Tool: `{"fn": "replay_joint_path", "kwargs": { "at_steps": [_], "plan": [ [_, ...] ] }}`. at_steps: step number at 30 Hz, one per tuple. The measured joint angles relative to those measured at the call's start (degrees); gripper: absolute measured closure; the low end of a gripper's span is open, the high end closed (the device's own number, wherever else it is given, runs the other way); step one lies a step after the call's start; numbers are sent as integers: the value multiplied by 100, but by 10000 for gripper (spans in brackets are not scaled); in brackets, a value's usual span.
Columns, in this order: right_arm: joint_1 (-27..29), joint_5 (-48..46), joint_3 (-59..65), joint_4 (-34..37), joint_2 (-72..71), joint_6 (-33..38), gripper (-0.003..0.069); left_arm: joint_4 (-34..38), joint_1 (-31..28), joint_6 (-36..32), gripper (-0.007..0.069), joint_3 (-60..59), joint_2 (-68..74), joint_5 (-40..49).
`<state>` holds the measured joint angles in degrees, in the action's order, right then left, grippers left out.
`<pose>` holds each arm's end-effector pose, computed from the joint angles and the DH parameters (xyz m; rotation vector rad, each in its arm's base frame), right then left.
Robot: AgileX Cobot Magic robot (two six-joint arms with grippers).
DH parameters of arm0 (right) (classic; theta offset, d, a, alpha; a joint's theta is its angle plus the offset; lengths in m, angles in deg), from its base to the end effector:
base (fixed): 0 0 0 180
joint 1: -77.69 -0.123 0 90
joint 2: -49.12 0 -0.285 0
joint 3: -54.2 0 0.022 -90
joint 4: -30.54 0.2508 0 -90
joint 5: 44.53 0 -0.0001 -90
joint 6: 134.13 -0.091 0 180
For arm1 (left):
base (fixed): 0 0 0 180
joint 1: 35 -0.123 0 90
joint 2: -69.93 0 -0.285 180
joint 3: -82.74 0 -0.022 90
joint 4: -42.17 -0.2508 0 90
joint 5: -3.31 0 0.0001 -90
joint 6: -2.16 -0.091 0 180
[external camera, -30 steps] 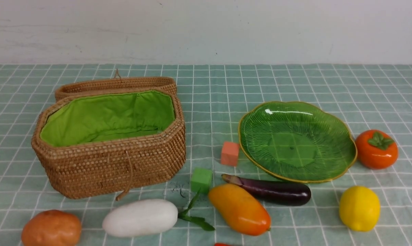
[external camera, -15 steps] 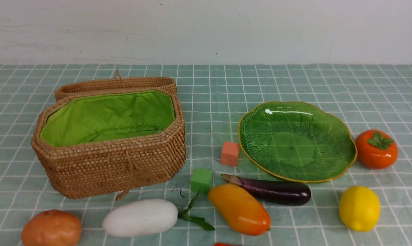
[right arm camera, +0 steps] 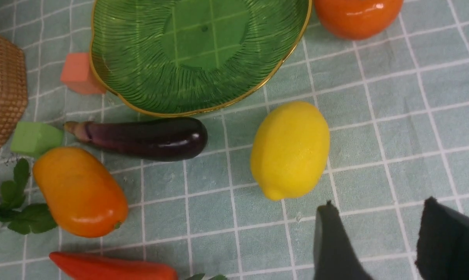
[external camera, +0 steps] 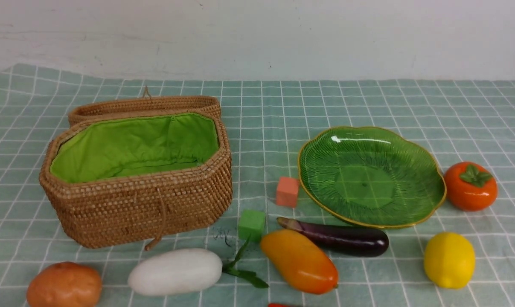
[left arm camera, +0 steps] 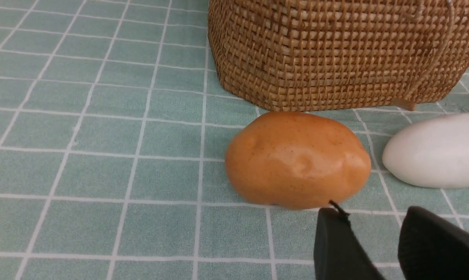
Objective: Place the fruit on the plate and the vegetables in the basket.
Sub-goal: Use the right arm to grab a lemon and put it into the right plate
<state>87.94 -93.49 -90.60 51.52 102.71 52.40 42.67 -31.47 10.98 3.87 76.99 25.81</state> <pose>0.1442 -0.0011 0.3168 0.2348 2.3407 0.3010 0.0520 -0.0035 0.1689 -0.0928 1.8932 -0.1556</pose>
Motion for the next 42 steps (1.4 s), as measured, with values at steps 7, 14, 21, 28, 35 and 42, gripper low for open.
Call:
{"fn": "replay_joint_path", "kwargs": {
  "at_steps": [7,14,21,28,35,42],
  "plan": [
    [0,-35,0,19,146,-17,201,0,0,0,386,0,0,0],
    [-235,-98,0,79,350,177,116,0,0,0,386,0,0,0],
    [-891,-329,0,-335,890,62,101,0,0,0,386,0,0,0],
    [-967,-319,0,-502,1328,-356,100,0,0,0,386,0,0,0],
    [-1333,-301,-248,-331,1565,-215,99,0,0,0,386,0,0,0],
    [-1834,-271,-800,-859,2063,-1136,64,0,0,0,386,0,0,0]
  ]
}}
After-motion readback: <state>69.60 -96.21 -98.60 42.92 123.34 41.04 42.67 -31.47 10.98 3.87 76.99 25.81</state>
